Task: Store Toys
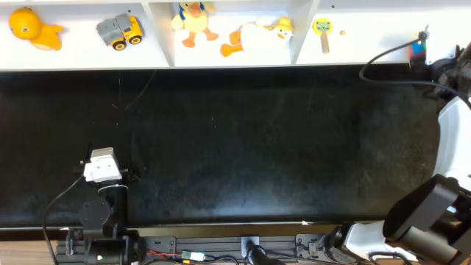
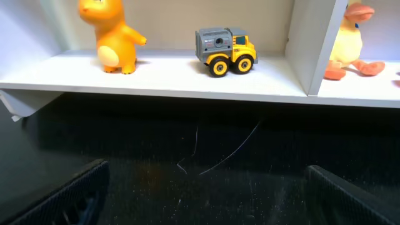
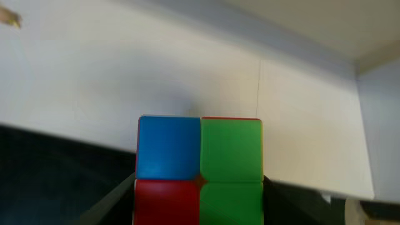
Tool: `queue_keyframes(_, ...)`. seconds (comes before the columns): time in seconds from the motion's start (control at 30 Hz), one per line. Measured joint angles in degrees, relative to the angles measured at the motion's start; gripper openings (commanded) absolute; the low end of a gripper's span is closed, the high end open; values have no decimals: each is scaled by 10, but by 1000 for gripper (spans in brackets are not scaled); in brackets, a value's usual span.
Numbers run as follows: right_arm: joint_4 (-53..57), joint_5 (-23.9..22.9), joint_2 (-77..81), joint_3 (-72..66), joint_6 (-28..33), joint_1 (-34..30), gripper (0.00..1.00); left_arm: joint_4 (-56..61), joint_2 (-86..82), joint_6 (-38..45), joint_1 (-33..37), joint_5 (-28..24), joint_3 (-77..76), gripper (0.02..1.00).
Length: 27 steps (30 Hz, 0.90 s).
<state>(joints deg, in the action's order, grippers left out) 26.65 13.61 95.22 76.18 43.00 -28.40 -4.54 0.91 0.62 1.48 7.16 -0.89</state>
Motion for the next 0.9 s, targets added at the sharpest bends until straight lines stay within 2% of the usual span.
queue_keyframes(0.53,-42,56,30,0,-58,5,402,0,0,0,0,0,0,998)
queue_keyframes(0.9,-80,68,50,0,-69,8,408,0,0,0,0,0,0,998)
